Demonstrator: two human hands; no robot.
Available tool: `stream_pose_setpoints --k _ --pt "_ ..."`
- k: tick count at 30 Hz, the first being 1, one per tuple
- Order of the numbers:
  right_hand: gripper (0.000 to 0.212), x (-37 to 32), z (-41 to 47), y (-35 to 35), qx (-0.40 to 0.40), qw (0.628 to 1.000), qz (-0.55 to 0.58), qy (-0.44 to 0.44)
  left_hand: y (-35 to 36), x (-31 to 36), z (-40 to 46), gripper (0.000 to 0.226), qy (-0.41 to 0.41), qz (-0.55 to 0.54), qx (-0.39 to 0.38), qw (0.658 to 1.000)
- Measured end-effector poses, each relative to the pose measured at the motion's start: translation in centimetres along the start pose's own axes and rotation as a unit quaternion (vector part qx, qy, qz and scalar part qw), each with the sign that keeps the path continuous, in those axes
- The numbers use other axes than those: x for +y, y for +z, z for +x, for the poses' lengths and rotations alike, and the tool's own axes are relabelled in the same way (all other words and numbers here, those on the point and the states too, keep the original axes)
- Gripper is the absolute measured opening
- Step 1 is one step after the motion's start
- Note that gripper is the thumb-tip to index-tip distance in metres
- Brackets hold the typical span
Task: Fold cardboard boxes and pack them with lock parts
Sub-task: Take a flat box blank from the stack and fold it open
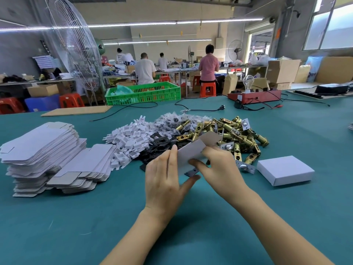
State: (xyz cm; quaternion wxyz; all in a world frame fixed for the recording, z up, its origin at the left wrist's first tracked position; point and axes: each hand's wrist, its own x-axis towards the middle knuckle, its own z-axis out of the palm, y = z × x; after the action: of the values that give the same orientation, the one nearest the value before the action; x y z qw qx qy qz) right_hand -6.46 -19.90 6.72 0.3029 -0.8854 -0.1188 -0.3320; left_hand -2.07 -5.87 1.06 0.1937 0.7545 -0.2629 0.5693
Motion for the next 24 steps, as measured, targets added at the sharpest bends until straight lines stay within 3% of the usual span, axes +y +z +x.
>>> stream_pose_setpoints --k 2,10,14,17,20,22,24 --pt "0.015 0.4 0.1 -0.3 0.012 0.998 -0.035 -0.041 -0.2 0.3 0.2 0.061 -0.016 -0.036 0.006 0.999" --pt "0.013 0.0 0.0 0.1 -0.005 0.988 -0.043 -0.150 -0.6 0.1 0.2 0.041 -0.057 -0.090 -0.017 0.994" --pt "0.013 -0.2 -0.1 0.3 0.024 0.982 -0.064 -0.174 -0.7 0.2 0.2 0.034 -0.120 -0.184 -0.034 0.975" --pt "0.029 -0.4 -0.2 0.6 0.130 0.976 -0.057 -0.165 -1.3 0.3 0.8 0.025 -0.271 -0.293 -0.061 0.915" --pt "0.047 0.2 -0.1 0.5 0.220 0.969 -0.049 -0.102 -1.8 0.4 1.8 0.023 -0.394 -0.465 -0.089 0.788" --pt "0.053 0.8 0.0 0.4 0.200 0.980 0.020 -0.011 -1.9 0.3 2.1 0.023 -0.424 -0.512 -0.088 0.742" --pt "0.045 1.2 -0.2 1.0 0.163 0.978 0.114 0.062 -1.7 0.6 2.3 0.024 -0.438 -0.530 -0.098 0.720"
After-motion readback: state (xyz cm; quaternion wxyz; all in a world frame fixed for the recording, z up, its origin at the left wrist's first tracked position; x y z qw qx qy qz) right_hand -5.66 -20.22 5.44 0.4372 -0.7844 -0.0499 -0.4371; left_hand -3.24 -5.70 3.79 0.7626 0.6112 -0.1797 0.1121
